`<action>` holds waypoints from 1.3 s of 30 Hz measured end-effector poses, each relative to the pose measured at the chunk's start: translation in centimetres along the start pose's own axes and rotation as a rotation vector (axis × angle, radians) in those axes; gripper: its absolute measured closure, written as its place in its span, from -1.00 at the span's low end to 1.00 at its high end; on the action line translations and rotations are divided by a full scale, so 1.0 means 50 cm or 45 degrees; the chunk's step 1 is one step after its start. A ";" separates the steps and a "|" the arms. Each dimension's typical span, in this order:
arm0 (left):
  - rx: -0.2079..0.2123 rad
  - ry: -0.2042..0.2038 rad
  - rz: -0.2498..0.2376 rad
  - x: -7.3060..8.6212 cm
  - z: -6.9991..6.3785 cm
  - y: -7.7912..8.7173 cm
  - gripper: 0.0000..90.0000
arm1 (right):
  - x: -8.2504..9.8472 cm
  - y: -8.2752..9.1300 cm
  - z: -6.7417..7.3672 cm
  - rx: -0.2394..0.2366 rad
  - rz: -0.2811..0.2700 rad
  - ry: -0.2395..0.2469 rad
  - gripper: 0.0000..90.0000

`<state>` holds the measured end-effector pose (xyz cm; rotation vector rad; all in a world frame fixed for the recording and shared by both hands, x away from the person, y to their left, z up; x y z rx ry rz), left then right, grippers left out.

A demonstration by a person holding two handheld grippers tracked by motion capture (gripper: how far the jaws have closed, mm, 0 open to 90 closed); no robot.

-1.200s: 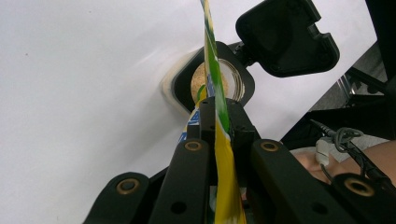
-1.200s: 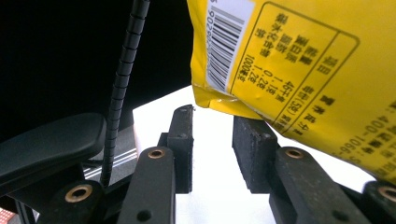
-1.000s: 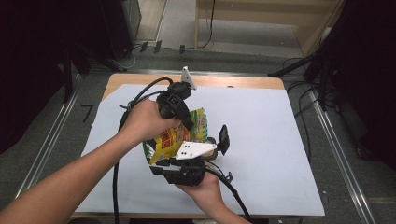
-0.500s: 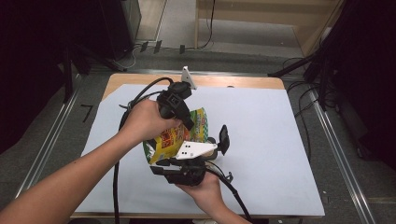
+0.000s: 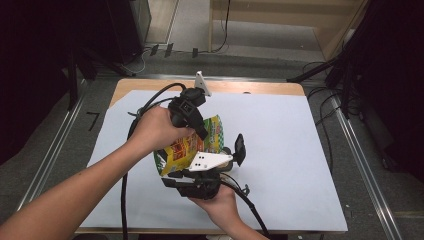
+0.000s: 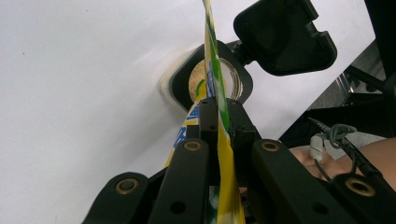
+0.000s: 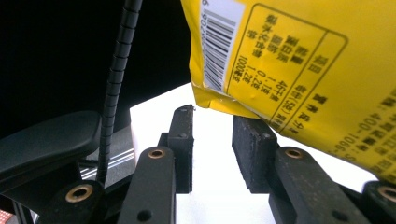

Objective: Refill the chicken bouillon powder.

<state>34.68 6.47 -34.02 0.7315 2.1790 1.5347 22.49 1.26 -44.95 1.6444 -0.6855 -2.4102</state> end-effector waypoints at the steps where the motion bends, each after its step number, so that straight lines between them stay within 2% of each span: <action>1: 0.001 0.001 0.001 0.000 0.000 -0.001 0.96 | 0.000 0.000 -0.001 -0.003 0.001 -0.004 0.57; 39: 0.012 -0.002 -0.009 -0.003 0.001 0.000 0.96 | -0.009 0.007 0.006 -0.007 -0.013 0.004 0.57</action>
Point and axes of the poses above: each handheld gripper's, and its own axes: y roughly backward along the jaws, x roughly out of its underside, z roughly to its left, the point moved 3 cm from there along -y, roughly forward along the jaws, and after that the axes turned 9 degrees about z, right-handed, at the moved point
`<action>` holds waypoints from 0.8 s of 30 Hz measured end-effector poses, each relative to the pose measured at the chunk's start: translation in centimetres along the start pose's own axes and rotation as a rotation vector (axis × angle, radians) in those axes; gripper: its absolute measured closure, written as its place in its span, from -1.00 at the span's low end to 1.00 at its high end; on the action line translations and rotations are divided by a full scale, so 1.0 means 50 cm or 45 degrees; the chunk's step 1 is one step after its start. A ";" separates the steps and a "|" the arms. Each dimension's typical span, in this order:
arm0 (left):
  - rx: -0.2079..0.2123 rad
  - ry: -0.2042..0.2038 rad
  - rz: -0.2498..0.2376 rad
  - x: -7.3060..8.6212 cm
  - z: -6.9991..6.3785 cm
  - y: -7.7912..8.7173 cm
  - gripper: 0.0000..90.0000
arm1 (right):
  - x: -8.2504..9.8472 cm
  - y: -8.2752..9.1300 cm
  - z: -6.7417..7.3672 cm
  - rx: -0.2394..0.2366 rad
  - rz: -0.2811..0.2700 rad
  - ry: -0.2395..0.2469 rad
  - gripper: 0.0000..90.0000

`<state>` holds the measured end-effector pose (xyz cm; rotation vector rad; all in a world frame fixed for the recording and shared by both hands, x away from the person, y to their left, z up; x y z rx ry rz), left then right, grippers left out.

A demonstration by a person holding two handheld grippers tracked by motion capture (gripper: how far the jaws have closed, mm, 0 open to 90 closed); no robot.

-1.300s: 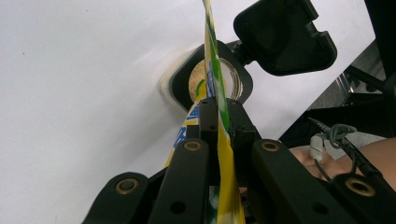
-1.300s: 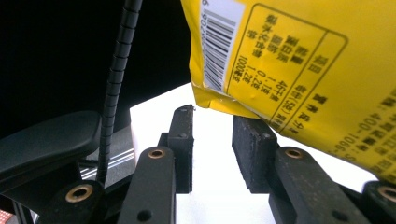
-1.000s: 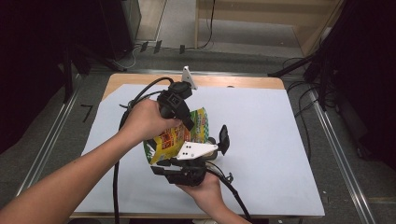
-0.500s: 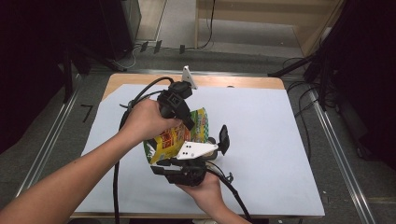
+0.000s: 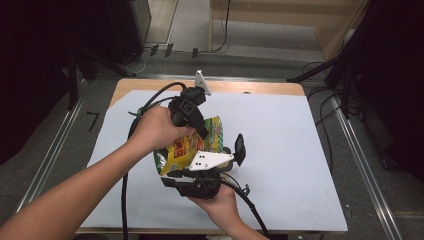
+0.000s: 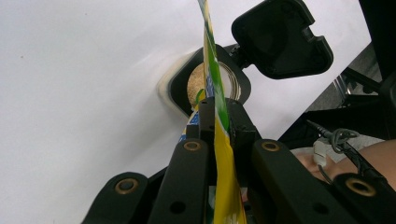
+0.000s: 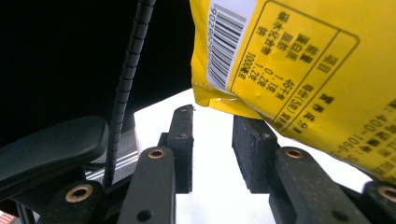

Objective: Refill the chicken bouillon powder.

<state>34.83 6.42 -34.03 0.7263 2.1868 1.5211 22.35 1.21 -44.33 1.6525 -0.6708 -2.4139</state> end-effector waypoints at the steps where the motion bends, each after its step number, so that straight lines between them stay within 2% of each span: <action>1: 0.000 0.000 0.000 0.000 0.000 0.000 0.96 | 0.000 0.000 0.000 0.000 0.000 0.000 0.57; 12: 0.043 0.023 0.010 0.004 0.008 -0.005 0.95 | 0.010 -0.009 -0.002 0.018 0.023 0.022 0.56; 18: 0.106 0.048 0.010 0.003 0.014 -0.007 0.94 | 0.015 -0.011 -0.005 0.025 0.029 0.025 0.57; 24: 0.095 0.020 -0.010 0.010 0.014 -0.007 0.95 | 0.019 -0.014 -0.005 0.035 0.037 0.043 0.56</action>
Point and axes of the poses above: each handheld gripper's, and its own axes: y roughly backward along the jaws, x roughly out of its underside, z roughly to its left, the point moved 3 cm from there along -y, roughly forward along the jaws, and after that the axes turned 9 degrees about z, right-handed, at the moved point
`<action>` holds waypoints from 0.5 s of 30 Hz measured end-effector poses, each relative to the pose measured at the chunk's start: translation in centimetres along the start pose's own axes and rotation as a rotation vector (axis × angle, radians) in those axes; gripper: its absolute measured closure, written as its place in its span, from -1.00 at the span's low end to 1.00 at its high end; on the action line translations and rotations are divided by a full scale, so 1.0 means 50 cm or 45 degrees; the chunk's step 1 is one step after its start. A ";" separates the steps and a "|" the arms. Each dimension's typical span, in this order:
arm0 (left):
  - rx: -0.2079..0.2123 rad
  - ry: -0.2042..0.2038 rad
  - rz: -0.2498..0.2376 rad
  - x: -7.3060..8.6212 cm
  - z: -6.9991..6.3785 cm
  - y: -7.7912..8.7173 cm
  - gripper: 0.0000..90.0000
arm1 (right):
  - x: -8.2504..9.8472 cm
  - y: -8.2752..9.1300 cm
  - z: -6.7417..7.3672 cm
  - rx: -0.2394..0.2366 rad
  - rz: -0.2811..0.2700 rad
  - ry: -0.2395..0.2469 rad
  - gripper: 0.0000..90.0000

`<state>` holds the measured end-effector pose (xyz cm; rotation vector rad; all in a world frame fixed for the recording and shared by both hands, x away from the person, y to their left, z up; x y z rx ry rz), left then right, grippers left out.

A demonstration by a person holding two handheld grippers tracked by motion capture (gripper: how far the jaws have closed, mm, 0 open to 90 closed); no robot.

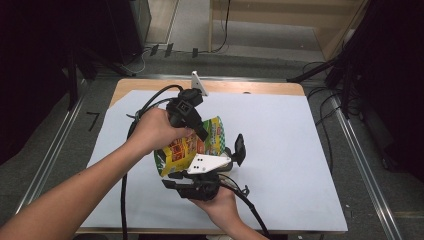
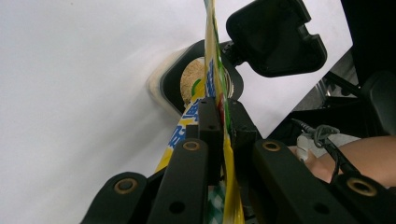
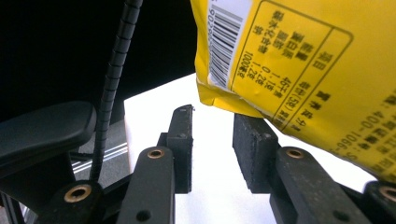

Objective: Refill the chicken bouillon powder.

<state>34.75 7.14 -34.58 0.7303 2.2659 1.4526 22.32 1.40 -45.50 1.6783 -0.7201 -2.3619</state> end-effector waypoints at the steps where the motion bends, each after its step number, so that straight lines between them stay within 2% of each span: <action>1: 0.000 0.000 0.000 0.000 0.000 0.000 0.94 | 0.000 0.000 0.000 0.000 0.000 0.000 0.56; 4: 0.035 -0.005 -0.032 0.012 0.008 -0.001 0.95 | 0.007 -0.005 0.000 0.009 0.016 0.021 0.55; 11: 0.058 -0.043 -0.073 0.033 0.019 -0.001 0.97 | 0.017 -0.016 0.000 0.016 0.039 0.042 0.53; 15: 0.096 -0.050 -0.117 0.047 0.028 -0.003 0.97 | 0.023 -0.019 -0.001 0.028 0.065 0.070 0.52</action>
Point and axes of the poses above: each handheld gripper's, and its own axes: y roughly backward along the jaws, x roughly out of its underside, z roughly to its left, the point moved 3 cm from there along -y, roughly forward along the jaws, and after that the axes turned 9 degrees about z, right-handed, at the moved point
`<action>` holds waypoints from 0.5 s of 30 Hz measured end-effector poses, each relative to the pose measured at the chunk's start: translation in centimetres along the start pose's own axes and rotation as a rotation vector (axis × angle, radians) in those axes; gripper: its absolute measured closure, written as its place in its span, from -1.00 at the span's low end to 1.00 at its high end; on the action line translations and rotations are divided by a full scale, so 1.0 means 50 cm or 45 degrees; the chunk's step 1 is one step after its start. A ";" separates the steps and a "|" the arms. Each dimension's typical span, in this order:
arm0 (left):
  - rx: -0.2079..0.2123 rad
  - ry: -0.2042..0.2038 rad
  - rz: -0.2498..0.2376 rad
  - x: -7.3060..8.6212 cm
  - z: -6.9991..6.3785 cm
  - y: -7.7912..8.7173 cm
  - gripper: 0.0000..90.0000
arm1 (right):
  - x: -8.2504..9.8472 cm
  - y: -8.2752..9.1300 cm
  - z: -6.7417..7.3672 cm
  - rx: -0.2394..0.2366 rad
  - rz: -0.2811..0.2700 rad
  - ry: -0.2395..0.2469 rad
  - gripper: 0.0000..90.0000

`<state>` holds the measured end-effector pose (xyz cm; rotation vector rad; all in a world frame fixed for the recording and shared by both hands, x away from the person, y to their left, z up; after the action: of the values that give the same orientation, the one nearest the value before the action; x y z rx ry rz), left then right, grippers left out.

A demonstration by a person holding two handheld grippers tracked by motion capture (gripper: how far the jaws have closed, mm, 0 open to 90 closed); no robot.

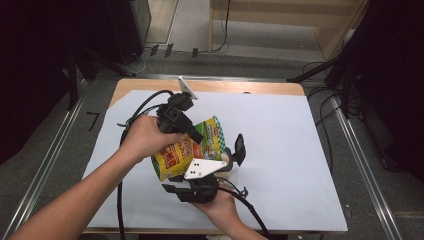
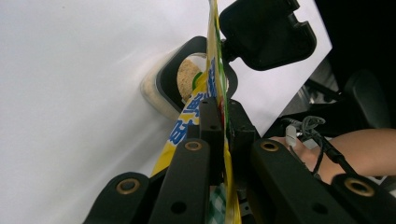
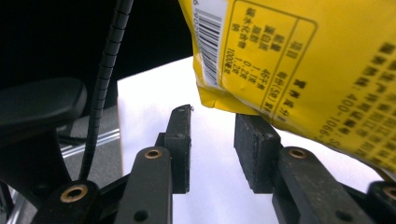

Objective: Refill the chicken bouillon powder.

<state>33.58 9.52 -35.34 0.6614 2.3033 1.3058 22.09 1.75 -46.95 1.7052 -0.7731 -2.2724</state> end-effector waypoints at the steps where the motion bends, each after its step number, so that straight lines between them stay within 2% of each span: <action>1: 0.021 -0.005 -0.026 0.008 0.004 -0.001 0.97 | 0.004 -0.002 -0.001 0.008 0.008 0.003 0.52; 6: 0.034 -0.038 -0.070 0.025 0.008 -0.001 0.98 | 0.013 -0.004 -0.006 0.015 0.018 -0.001 0.49; 7: 0.052 -0.038 -0.097 0.033 0.013 -0.002 0.98 | 0.018 -0.005 -0.008 0.014 0.026 -0.010 0.45; 11: 0.080 -0.043 -0.120 0.044 0.023 -0.003 0.99 | 0.024 -0.009 -0.011 0.015 0.041 -0.015 0.43; 12: 0.087 -0.041 -0.131 0.047 0.027 -0.003 0.99 | 0.026 -0.010 -0.012 0.020 0.044 -0.013 0.42; 13: 0.116 -0.038 -0.161 0.054 0.034 -0.006 0.98 | 0.029 -0.012 -0.012 0.017 0.052 -0.014 0.41; 15: 0.123 -0.051 -0.171 0.058 0.038 -0.007 0.99 | 0.030 -0.012 -0.012 0.017 0.055 -0.016 0.41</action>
<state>32.24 12.35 -36.88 0.5475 2.3465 1.1171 22.28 1.40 -48.63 1.6644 -0.8215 -2.2567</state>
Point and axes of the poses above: each handheld gripper's, and its own axes: y roughly backward along the jaws, x roughly out of its underside, z roughly to its left, the point moved 3 cm from there along -y, roughly forward along the jaws, and after that the axes turned 9 degrees about z, right-handed, at the moved point
